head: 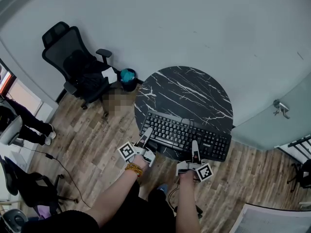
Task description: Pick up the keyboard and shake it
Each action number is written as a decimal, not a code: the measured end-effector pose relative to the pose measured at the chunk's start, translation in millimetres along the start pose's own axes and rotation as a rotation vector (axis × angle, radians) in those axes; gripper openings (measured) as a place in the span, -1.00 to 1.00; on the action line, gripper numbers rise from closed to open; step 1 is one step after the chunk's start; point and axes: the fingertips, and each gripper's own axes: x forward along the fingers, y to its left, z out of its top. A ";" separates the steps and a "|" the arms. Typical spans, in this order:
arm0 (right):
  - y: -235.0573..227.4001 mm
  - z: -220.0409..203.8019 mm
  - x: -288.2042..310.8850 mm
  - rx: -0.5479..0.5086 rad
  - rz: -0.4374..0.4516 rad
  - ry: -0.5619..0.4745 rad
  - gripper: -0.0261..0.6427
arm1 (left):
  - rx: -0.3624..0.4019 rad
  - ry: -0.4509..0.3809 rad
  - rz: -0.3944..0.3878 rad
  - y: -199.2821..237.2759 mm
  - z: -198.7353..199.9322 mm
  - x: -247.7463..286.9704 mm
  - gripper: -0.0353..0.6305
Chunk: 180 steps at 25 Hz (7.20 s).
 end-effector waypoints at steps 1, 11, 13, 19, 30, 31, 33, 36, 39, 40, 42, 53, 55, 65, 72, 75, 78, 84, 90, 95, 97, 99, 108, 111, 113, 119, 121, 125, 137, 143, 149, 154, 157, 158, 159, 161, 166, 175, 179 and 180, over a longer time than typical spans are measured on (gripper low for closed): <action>-0.4 0.2 -0.6 0.010 -0.005 -0.007 -0.67 | 0.003 0.004 0.004 0.2 -0.6 0.1 -0.65; -4.2 5.2 -4.8 0.078 -0.011 -0.063 -0.68 | 0.069 0.090 0.044 -2.7 -15.8 0.3 -0.58; -5.7 8.5 -7.0 0.080 -0.010 -0.071 -0.68 | 0.074 0.119 0.050 -5.9 -23.8 1.6 -0.55; -9.5 14.4 -10.9 0.093 -0.015 -0.096 -0.68 | 0.137 0.197 0.123 1.4 -38.0 -4.5 -0.50; -18.0 23.1 -14.7 0.123 -0.028 -0.144 -0.68 | 0.280 0.370 0.150 3.9 -63.6 -39.2 -0.50; -18.3 22.9 -14.8 0.120 -0.028 -0.140 -0.68 | 0.323 0.381 0.148 1.2 -64.2 -39.9 -0.51; -18.2 21.1 -14.5 0.105 -0.027 -0.126 -0.68 | 0.454 0.420 0.129 -11.0 -66.5 -35.9 -0.51; -18.6 17.1 -13.8 0.083 -0.032 -0.106 -0.68 | 0.675 0.501 0.056 -42.9 -75.9 -15.6 -0.57; -19.4 12.7 -15.0 0.078 -0.034 -0.096 -0.68 | 0.998 0.522 0.082 -63.9 -75.4 7.8 -0.62; -19.5 11.3 -15.3 0.081 -0.034 -0.095 -0.68 | 1.132 0.508 0.116 -67.2 -71.8 14.5 -0.65; -19.8 8.5 -15.6 0.084 -0.034 -0.095 -0.68 | 1.350 0.466 0.169 -72.1 -65.0 25.7 -0.70; -19.3 7.1 -19.5 0.028 -0.065 -0.093 -0.68 | 1.613 0.516 0.246 -57.4 -78.4 33.8 -0.78; -20.9 7.7 -19.7 0.002 -0.075 -0.080 -0.68 | 1.598 0.521 0.250 -54.5 -78.8 34.8 -0.78; -14.6 24.1 -21.6 -0.158 -0.120 -0.025 -0.68 | 1.589 0.508 0.214 -64.0 -84.4 39.4 -0.78; 19.4 60.7 -5.0 -0.565 -0.207 0.076 -0.68 | 1.541 0.461 0.209 -69.4 -73.2 43.6 -0.78; 36.7 63.0 6.8 -0.813 -0.233 0.152 -0.68 | 1.535 0.453 0.200 -72.9 -74.0 43.8 -0.78; 51.8 59.5 14.7 -1.093 -0.276 0.203 -0.68 | 1.534 0.444 0.188 -77.8 -75.5 42.8 -0.78; 69.3 42.9 27.2 -1.607 -0.325 0.277 -0.68 | 1.533 0.413 0.181 -85.4 -67.2 40.1 -0.78; 58.4 7.5 32.9 -2.132 -0.302 0.425 -0.68 | 1.538 0.369 0.215 -84.6 -44.2 32.7 -0.78; 31.0 -11.1 30.4 -2.403 -0.329 0.515 -0.68 | 1.522 0.359 0.270 -69.4 -26.9 15.9 -0.78; 15.4 -18.5 28.2 -2.434 -0.331 0.581 -0.68 | 1.506 0.352 0.291 -63.0 -20.4 8.5 -0.78; -2.8 -25.4 24.7 -2.431 -0.337 0.649 -0.68 | 1.492 0.349 0.314 -54.2 -14.5 1.8 -0.78; -44.2 -44.8 11.6 -2.330 -0.382 0.799 -0.67 | 1.487 0.362 0.353 -37.8 1.4 -11.4 -0.78; -30.8 -39.5 18.6 -2.243 -0.408 0.740 -0.67 | 1.495 0.365 0.331 -43.0 -2.5 -3.6 -0.78; -16.9 -31.7 24.1 -2.125 -0.429 0.676 -0.67 | 1.500 0.368 0.309 -49.2 -7.5 4.6 -0.78; 26.4 -1.7 35.5 -1.622 -0.455 0.478 -0.68 | 1.576 0.403 0.232 -73.6 -28.6 35.6 -0.78; 31.9 9.4 32.5 -1.437 -0.459 0.406 -0.68 | 1.571 0.403 0.201 -80.9 -37.2 43.9 -0.78; 28.9 32.7 20.5 -1.050 -0.464 0.265 -0.69 | 1.571 0.412 0.166 -89.6 -50.0 58.6 -0.78; -6.7 45.2 -16.3 -0.701 -0.481 0.164 -0.69 | 1.575 0.469 0.165 -79.2 -67.9 58.8 -0.78; 14.6 70.3 -9.6 -0.725 -0.446 0.118 -0.69 | 1.569 0.470 0.165 -75.5 -69.1 58.3 -0.78; 66.4 87.3 17.4 -1.300 -0.485 0.168 -0.69 | 1.557 0.455 0.163 -77.3 -61.3 60.4 -0.78; 90.0 71.2 38.6 -1.757 -0.523 0.247 -0.69 | 1.540 0.446 0.162 -74.7 -56.2 55.6 -0.78; 81.5 54.1 45.7 -1.908 -0.526 0.305 -0.69 | 1.528 0.444 0.172 -70.0 -50.3 49.7 -0.78; 75.0 48.1 46.3 -1.957 -0.526 0.330 -0.69 | 1.525 0.446 0.178 -67.9 -48.2 46.9 -0.78; 67.1 41.7 46.4 -2.004 -0.529 0.362 -0.68 | 1.523 0.448 0.183 -65.8 -46.1 43.9 -0.78; 47.7 27.6 44.8 -2.095 -0.541 0.438 -0.68 | 1.523 0.451 0.195 -62.0 -41.1 37.6 -0.78; -7.3 -13.5 28.4 -2.274 -0.562 0.637 -0.68 | 1.526 0.442 0.232 -54.4 -22.1 22.8 -0.78; -20.5 -47.6 20.4 -2.143 -0.508 0.742 -0.67 | 1.539 0.436 0.240 -56.0 -8.8 18.0 -0.78; 16.4 -29.1 35.4 -1.930 -0.507 0.611 -0.68 | 1.554 0.439 0.211 -66.6 -15.6 25.7 -0.78; 26.0 -22.7 38.2 -1.854 -0.502 0.570 -0.68 | 1.558 0.440 0.201 -69.5 -18.5 28.5 -0.78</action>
